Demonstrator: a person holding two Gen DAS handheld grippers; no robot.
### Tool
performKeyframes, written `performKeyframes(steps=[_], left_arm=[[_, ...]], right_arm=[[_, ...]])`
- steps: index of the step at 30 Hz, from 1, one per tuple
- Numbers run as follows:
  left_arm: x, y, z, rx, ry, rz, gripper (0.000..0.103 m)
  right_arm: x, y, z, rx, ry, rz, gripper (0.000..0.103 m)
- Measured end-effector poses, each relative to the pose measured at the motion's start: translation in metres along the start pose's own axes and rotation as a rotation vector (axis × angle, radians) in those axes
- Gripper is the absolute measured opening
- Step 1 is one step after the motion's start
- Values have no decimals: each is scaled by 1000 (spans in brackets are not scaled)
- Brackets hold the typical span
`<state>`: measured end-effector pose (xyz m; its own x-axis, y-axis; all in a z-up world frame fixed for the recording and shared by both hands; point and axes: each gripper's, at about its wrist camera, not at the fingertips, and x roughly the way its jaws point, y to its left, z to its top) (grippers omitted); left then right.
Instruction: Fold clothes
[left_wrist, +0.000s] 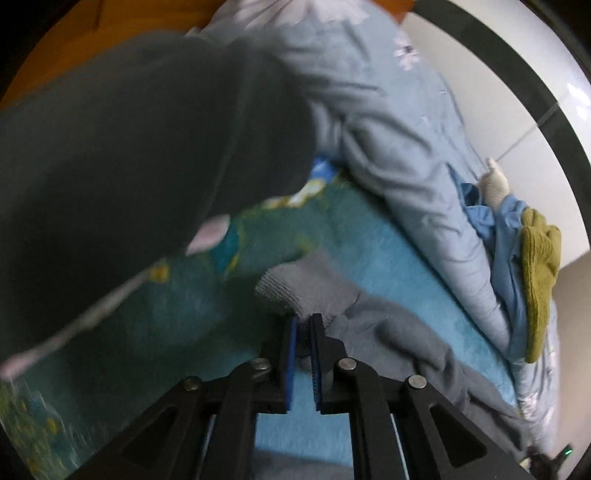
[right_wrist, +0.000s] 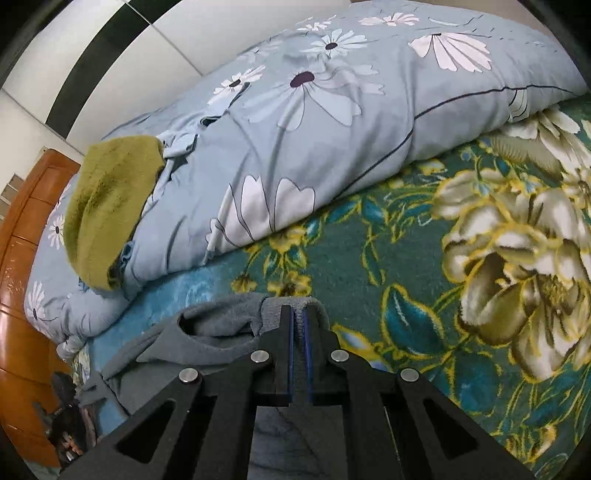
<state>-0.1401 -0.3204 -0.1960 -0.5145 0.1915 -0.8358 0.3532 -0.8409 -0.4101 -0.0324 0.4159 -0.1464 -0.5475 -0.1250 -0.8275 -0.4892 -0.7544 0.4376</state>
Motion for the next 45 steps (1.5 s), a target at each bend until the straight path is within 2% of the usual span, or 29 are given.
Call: performKeyframes(steps=[2, 5, 7, 9, 11, 12, 13, 15, 18, 21, 24, 27, 28, 29, 32, 34, 36, 39, 41, 43, 44, 45], left_arm=[[-1, 6, -7, -39, 35, -10, 34], [-6, 8, -17, -68, 77, -18, 35], [-8, -6, -17, -46, 101, -27, 35], [-12, -28, -12, -10, 93, -43, 35], [-14, -45, -1, 6, 76, -64, 39], [-6, -54, 7, -11, 95, -46, 50], [2, -63, 15, -28, 113, -28, 55], [28, -76, 31, -75, 187, 33, 55], [70, -84, 43, -91, 317, 172, 55], [101, -75, 45, -208, 399, 243, 55], [112, -74, 45, -240, 408, 278, 55], [113, -77, 44, -239, 398, 300, 54], [112, -76, 43, -242, 392, 309, 46], [111, -75, 42, -244, 390, 326, 34], [105, -71, 38, -234, 371, 342, 13], [99, -69, 35, -222, 354, 310, 10], [89, -74, 34, -209, 329, 192, 9], [53, -87, 47, -182, 224, -93, 8], [20, -90, 54, -135, 108, -269, 8], [-12, -77, 52, -92, -8, -386, 8], [-18, -67, 48, -83, -32, -383, 8], [-14, -53, 39, -78, -15, -320, 8]], right_arm=[[1, -1, -1, 1, 6, 1, 5], [2, -3, -2, 3, 13, 3, 5], [3, -5, -3, 10, 15, 5, 5], [5, -6, -4, 16, 19, 6, 5], [7, -5, -4, 13, 26, 1, 5], [9, -5, -4, 11, 29, -1, 5], [10, -4, -4, 10, 33, -3, 5], [13, -3, -5, 6, 40, -8, 5], [16, -2, -5, 3, 47, -13, 5], [18, -2, -5, 7, 52, -18, 5], [19, -2, -6, 9, 57, -21, 6], [21, -2, -7, 11, 60, -24, 6], [21, -2, -7, 11, 61, -25, 6], [22, -2, -7, 12, 62, -26, 6], [23, -2, -9, 13, 65, -28, 7], [24, -3, -9, 15, 67, -30, 7], [24, -3, -10, 15, 69, -31, 7], [23, -3, -10, 14, 68, -30, 7], [22, -3, -10, 14, 67, -29, 7], [21, -4, -11, 13, 66, -28, 7], [21, -4, -11, 13, 66, -27, 7], [21, -4, -11, 13, 66, -27, 7]])
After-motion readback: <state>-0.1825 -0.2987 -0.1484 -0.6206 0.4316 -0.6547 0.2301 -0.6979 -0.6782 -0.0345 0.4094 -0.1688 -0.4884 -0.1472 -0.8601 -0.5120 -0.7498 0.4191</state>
